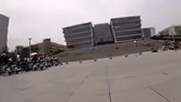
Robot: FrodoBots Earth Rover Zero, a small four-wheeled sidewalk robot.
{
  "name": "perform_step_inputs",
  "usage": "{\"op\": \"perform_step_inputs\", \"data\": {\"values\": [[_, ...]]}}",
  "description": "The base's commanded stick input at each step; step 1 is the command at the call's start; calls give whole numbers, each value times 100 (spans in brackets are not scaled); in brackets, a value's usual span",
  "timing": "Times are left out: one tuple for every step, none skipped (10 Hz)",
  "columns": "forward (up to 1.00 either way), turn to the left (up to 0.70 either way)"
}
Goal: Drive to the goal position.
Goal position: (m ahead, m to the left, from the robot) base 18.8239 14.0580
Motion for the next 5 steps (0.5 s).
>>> {"op": "perform_step_inputs", "data": {"values": [[85,0],[85,0],[85,0],[85,0],[85,0]]}}
